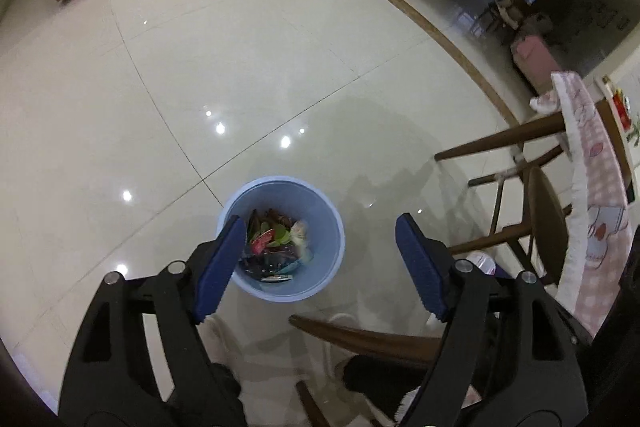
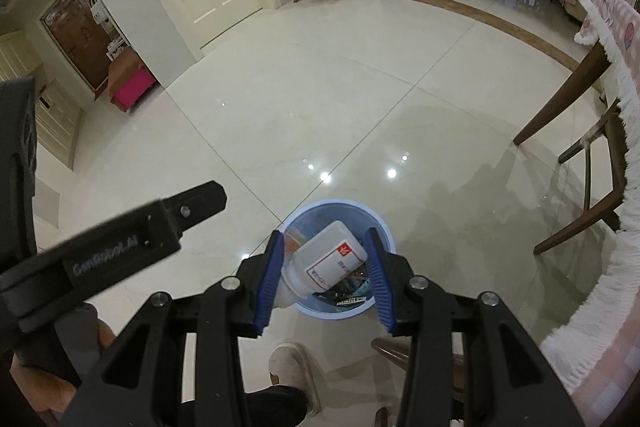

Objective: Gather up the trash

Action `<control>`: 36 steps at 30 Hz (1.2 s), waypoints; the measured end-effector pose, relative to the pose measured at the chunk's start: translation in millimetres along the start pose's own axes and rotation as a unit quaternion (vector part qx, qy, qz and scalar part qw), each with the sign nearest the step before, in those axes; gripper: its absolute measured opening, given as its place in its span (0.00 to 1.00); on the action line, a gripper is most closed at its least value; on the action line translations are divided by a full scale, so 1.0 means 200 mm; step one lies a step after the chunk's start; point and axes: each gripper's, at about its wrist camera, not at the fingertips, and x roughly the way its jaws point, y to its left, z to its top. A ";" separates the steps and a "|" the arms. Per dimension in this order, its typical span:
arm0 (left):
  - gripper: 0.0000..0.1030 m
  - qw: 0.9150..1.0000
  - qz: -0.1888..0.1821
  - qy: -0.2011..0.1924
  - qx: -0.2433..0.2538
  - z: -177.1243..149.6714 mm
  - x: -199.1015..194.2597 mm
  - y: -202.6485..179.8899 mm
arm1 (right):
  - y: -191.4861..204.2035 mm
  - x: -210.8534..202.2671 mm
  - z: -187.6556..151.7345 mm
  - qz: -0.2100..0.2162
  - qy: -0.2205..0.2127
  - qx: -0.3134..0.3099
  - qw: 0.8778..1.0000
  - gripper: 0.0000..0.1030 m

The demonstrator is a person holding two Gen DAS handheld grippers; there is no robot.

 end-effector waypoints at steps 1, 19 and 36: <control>0.73 1.000 0.002 0.002 -0.001 0.00 0.00 0.01 | 0.00 0.01 0.00 -0.001 0.001 0.000 1.000 0.40; 0.75 0.999 0.034 -0.005 -0.038 -0.02 -0.10 0.20 | 0.07 0.03 0.03 0.012 -0.001 -0.009 1.000 0.40; 0.77 0.994 0.081 -0.076 0.006 -0.04 -0.48 0.08 | 0.07 -0.30 0.11 0.024 -0.085 -0.014 0.996 0.61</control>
